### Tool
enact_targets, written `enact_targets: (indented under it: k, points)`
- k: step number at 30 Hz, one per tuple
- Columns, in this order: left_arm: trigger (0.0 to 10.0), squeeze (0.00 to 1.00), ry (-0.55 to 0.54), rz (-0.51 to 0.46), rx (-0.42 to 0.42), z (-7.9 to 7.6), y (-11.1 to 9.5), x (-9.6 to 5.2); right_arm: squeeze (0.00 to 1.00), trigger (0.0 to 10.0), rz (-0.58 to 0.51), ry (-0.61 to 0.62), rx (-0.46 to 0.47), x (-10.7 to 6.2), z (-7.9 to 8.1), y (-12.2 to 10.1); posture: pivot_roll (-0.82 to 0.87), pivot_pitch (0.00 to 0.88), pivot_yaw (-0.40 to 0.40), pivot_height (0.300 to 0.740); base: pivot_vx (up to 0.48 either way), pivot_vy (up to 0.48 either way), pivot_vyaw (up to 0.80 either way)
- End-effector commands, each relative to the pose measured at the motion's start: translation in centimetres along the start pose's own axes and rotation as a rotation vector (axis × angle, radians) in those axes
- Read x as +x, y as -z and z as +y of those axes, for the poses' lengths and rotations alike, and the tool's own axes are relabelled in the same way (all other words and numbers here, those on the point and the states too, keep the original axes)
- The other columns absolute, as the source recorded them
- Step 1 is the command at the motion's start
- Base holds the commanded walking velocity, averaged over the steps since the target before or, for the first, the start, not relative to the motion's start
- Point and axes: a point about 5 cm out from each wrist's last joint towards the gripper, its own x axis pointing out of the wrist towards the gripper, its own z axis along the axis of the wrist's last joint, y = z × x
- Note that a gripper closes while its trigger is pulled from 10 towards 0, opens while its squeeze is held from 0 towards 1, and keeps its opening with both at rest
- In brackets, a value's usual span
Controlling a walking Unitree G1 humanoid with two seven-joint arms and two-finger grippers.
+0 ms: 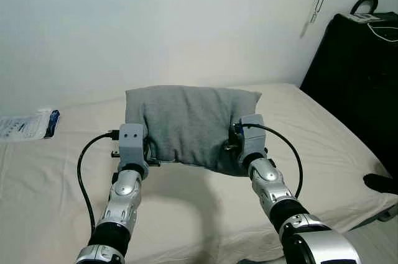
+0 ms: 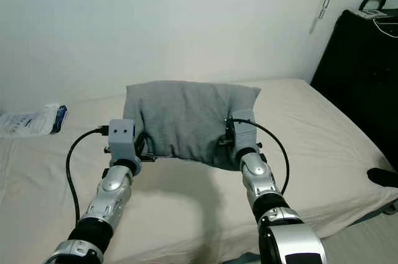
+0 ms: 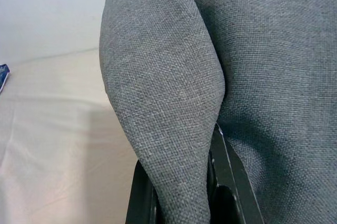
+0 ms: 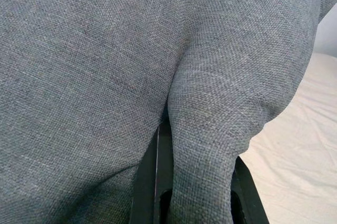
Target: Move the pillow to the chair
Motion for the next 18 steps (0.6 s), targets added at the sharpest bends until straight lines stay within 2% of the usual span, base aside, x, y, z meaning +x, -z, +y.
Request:
enact_targets:
  k: [1, 14, 18]
  points:
    - [10.0, 0.00, 0.037, -0.073, -0.002, -1.06, -1.49, 0.52, 0.00, 10.0, -0.004, -0.037, -0.005, 0.34, 0.81, -0.45, 0.00, 0.000, -0.086, 0.731, 0.000, 0.000, 0.00]
    - [10.0, 0.00, 0.052, -0.040, 0.017, -1.15, -0.81, 0.51, 0.00, 10.0, 0.005, -0.040, 0.010, 0.17, 1.15, 0.02, -0.01, 0.000, -0.078, 0.731, 0.000, 0.000, 0.00]
    - [10.0, 0.00, 0.051, -0.044, 0.015, -0.84, -0.96, 0.61, 0.00, 10.0, -0.009, -0.035, 0.008, 0.40, 1.17, -0.49, -0.02, 0.000, -0.057, 0.731, 0.000, 0.000, 0.00]
